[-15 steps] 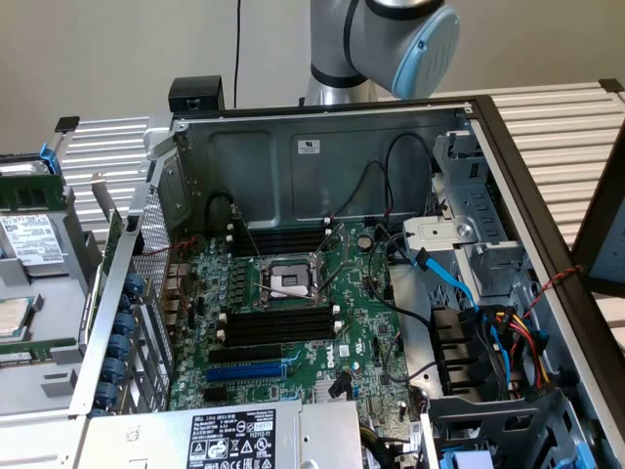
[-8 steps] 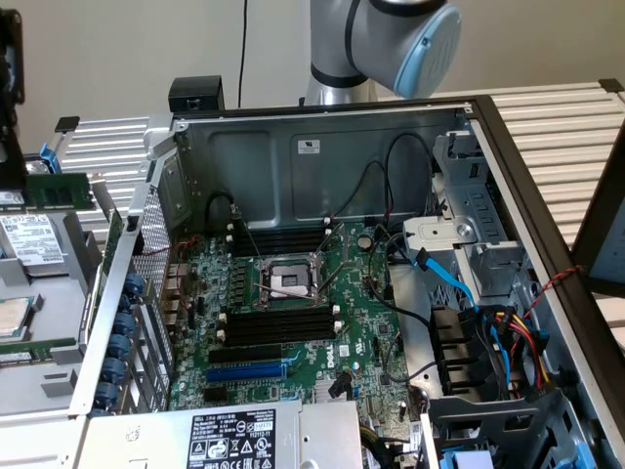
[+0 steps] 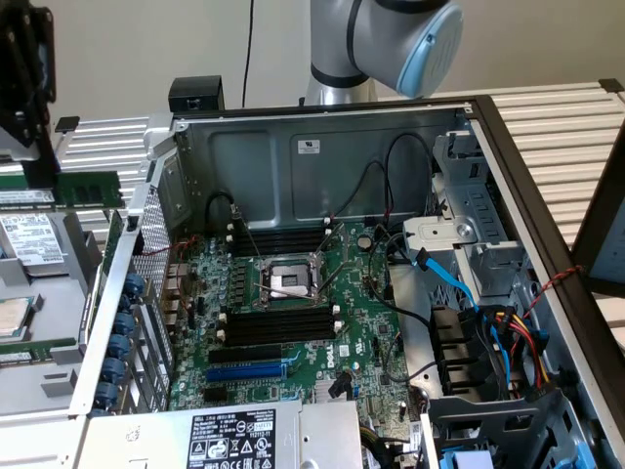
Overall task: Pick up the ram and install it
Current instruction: 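Pick up the ram and move it above insertion slot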
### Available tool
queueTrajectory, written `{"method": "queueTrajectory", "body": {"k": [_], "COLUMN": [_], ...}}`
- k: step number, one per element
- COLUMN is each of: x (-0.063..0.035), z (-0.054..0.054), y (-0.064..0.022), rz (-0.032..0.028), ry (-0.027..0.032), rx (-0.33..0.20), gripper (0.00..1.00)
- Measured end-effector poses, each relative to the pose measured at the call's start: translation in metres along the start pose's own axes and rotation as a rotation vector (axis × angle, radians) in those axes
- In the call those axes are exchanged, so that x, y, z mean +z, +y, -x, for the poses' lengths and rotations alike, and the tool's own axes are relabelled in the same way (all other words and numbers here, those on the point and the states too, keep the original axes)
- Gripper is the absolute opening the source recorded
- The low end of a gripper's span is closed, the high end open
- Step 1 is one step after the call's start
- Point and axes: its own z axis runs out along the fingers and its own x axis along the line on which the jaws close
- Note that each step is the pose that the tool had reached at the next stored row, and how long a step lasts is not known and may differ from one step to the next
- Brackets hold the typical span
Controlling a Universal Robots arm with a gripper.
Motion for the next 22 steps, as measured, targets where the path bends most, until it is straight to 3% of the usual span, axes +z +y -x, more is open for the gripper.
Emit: {"method": "queueTrajectory", "body": {"k": [15,22], "x": [-0.0027,-0.0057], "z": [0.001,0.002], "y": [-0.0531,-0.0835], "rz": [0.0008,0.0010], "ry": [-0.0011,-0.0176], "rx": [-0.009,-0.014], "gripper": [0.12,0.12]}}
